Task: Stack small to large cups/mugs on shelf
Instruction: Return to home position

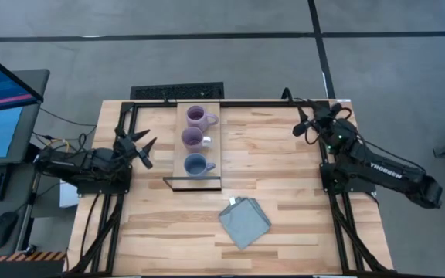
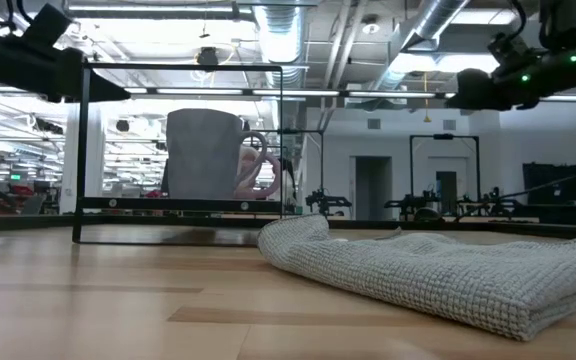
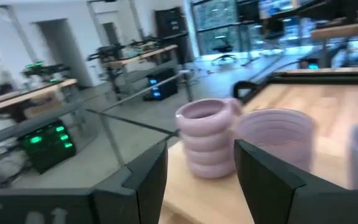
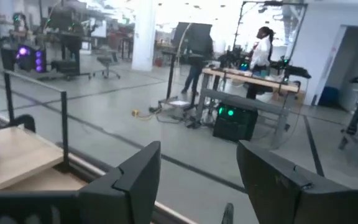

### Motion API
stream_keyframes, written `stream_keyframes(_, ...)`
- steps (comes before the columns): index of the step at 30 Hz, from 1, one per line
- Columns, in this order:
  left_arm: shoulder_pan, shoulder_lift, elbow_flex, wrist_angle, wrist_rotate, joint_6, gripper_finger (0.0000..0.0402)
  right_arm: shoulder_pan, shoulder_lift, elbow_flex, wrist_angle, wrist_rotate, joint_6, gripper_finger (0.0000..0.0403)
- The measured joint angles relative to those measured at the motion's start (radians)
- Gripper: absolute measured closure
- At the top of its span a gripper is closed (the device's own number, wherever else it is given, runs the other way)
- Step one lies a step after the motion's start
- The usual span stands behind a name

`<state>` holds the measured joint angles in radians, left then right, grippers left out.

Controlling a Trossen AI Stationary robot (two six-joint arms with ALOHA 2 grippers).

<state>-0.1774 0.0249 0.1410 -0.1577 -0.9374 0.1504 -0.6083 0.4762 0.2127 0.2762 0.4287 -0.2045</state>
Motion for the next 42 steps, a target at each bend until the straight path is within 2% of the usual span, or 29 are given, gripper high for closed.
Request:
stream_keyframes(18, 0.342, -0.007, 0.0, 0.1, 0.006, 0.082, 0.0225, -0.084, -0.215, -0.136, 0.013, -0.013, 0.023, 0.0168)
stream_keyframes(23, 0.451, -0.007, 0.0, 0.158, 0.146, 0.102, 0.0225, -0.101, -0.277, -0.178, 0.016, -0.023, 0.04, 0.0168)
stream_keyframes(28, 0.562, -0.007, 0.0, 0.238, 0.244, 0.127, 0.0225, -0.115, -0.337, -0.206, -0.022, -0.036, 0.065, 0.0168)
stream_keyframes(37, 0.747, 0.01, 0.0, 0.225, 0.425, 0.094, 0.0225, -0.137, -0.391, -0.206, -0.059, -0.039, 0.074, 0.0168)
stream_keyframes(42, 0.851, 0.064, 0.0, 0.179, 0.522, 0.047, 0.0225, -0.14, -0.394, -0.206, -0.06, -0.039, 0.075, 0.0168)
